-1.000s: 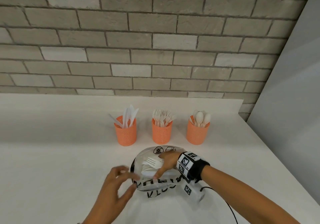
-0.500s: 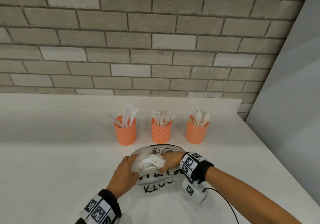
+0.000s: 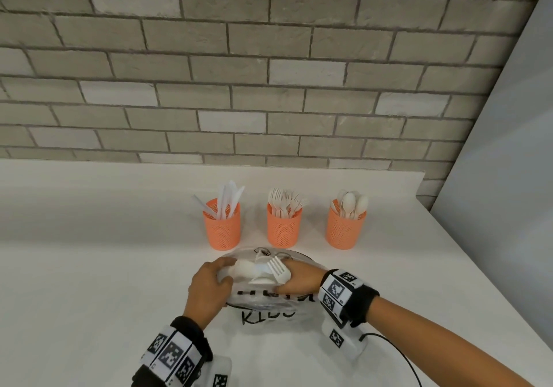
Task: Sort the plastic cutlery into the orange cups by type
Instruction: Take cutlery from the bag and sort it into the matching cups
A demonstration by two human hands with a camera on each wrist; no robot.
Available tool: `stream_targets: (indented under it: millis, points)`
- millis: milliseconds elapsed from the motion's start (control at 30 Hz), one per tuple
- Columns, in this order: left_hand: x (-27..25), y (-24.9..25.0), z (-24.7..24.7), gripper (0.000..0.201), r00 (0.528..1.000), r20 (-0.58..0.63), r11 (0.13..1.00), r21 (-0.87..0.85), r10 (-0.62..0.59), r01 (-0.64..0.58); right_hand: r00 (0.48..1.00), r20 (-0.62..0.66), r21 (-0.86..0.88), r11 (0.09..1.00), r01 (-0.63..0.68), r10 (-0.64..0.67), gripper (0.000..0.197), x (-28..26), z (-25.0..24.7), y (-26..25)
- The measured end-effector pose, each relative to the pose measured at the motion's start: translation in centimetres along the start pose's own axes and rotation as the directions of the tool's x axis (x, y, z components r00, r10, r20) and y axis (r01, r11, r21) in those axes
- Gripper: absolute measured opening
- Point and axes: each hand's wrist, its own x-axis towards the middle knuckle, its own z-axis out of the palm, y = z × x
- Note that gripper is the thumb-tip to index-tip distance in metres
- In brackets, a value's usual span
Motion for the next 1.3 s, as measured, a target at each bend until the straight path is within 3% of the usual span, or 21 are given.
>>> stream_targets:
  millis: [100, 200, 367, 467, 533, 567, 633, 667, 733, 800, 900, 1000, 1100, 1200, 1300]
  points:
    - [-0.1, 0.0, 0.7, 0.045, 0.997, 0.074, 1.0, -0.002, 0.002, -0.001, 0.986, -0.167, 0.164, 0.986, 0.036, -0.008, 0.02, 0.1, 0.0, 0.2]
    - [0.1, 0.4, 0.8, 0.045, 0.998, 0.067, 1.0, 0.02, 0.001, -0.002, 0.961, -0.276, 0.296, 0.952, 0.081, 0.004, 0.025, 0.2, -0.4, -0.5]
    - [0.2, 1.2, -0.4, 0.038, 0.977, 0.214, 0.975, 0.22, -0.018, -0.03, 0.889, -0.445, 0.598, 0.775, 0.204, 0.109, 0.02, 0.2, -3.2, -2.1]
    - [-0.3, 3.1, -1.6, 0.024, 0.983, 0.053, 0.936, 0.3, 0.175, -0.182, 0.839, -0.519, 0.716, 0.62, 0.321, 0.166, 0.024, 0.2, -5.6, -2.8]
    - [-0.8, 5.1, -2.0, 0.017, 0.95, -0.089, 0.949, 0.132, 0.3, -0.288, 0.808, -0.556, 0.739, 0.563, 0.37, 0.198, 0.025, 0.3, -7.1, -3.1]
    - [-0.7, 6.0, -1.8, 0.015, 0.948, -0.114, 0.953, -0.02, 0.298, -0.302, 0.789, -0.579, 0.735, 0.55, 0.397, 0.205, 0.026, 0.4, -7.7, -3.2]
    - [-0.4, 8.0, -1.1, 0.018, 0.982, -0.042, 0.912, -0.367, 0.182, -0.184, 0.755, -0.619, 0.72, 0.541, 0.435, 0.216, 0.025, 0.6, -8.5, -3.6]
    - [-0.1, 9.0, -0.7, 0.022, 0.994, 0.04, 0.848, -0.526, 0.103, -0.066, 0.741, -0.635, 0.713, 0.535, 0.453, 0.22, 0.025, 0.7, -8.9, -3.8]
    - [0.7, 10.4, 0.3, 0.031, 0.969, 0.248, 0.655, -0.727, -0.027, 0.204, 0.717, -0.659, 0.702, 0.525, 0.48, 0.226, 0.023, 0.7, -9.0, -4.3]
    - [1.9, 11.3, 1.4, 0.042, 0.919, 0.387, 0.522, -0.772, -0.067, 0.363, 0.685, -0.689, 0.681, 0.536, 0.499, 0.237, 0.022, 0.7, -8.8, -4.9]
    - [3.4, 12.2, 3.2, 0.056, 0.893, 0.447, 0.416, -0.803, -0.055, 0.428, 0.629, -0.736, 0.64, 0.56, 0.526, 0.25, 0.023, 0.7, -8.3, -5.9]
    - [3.7, 13.2, 4.3, 0.041, 0.883, 0.47, 0.266, -0.852, 0.006, 0.451, 0.579, -0.758, 0.636, 0.538, 0.553, 0.301, 0.022, 0.9, -7.9, -6.3]
    - [3.4, 14.0, 4.6, 0.031, 0.864, 0.502, 0.186, -0.853, 0.037, 0.488, 0.552, -0.759, 0.646, 0.496, 0.579, 0.344, 0.012, 0.8, -7.5, -6.1]
    - [3.6, 14.0, 4.6, 0.028, 0.83, 0.558, 0.13, -0.822, -0.009, 0.555, 0.507, -0.779, 0.621, 0.557, 0.551, 0.368, 0.006, 0.9, -7.1, -5.3]
    - [3.7, 14.0, 4.9, 0.028, 0.791, 0.61, 0.071, -0.788, -0.048, 0.612, 0.494, -0.783, 0.615, 0.592, 0.521, 0.379, 0.007, 1.0, -6.7, -4.6]
